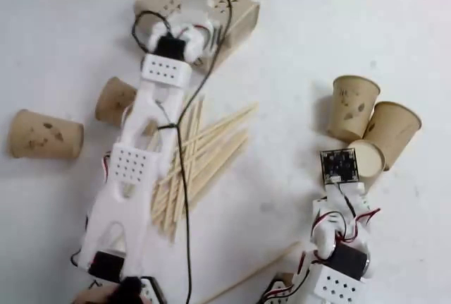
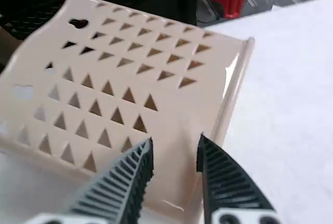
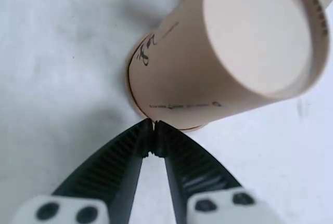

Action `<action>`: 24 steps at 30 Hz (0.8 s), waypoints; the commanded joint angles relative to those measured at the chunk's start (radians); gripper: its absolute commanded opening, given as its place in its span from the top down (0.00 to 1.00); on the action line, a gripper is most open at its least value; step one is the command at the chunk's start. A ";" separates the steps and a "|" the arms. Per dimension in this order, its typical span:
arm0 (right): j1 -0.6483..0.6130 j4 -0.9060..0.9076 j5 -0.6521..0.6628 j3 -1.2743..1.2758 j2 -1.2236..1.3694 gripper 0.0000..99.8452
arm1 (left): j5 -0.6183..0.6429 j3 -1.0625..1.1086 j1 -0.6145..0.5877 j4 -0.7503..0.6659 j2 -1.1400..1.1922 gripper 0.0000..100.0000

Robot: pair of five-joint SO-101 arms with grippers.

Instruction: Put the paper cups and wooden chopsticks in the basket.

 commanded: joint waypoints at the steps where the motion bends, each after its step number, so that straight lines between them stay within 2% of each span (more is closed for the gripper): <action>1: -0.002 -0.005 0.006 -0.006 -0.008 0.98 | -0.112 -0.008 0.031 0.008 0.022 0.85; 10: -0.002 -0.005 0.006 -0.006 -0.008 0.98 | -0.313 -0.008 0.117 0.224 0.027 0.85; 13: -0.001 -0.005 0.006 -0.006 -0.008 0.98 | -0.354 -0.008 0.117 0.250 0.027 0.85; 19: -0.001 -0.005 0.006 -0.006 -0.008 0.98 | -0.529 -0.008 0.120 0.410 0.025 0.85; 24: -0.001 -0.005 0.006 -0.006 -0.008 0.98 | -0.575 -0.008 0.120 0.486 0.025 0.85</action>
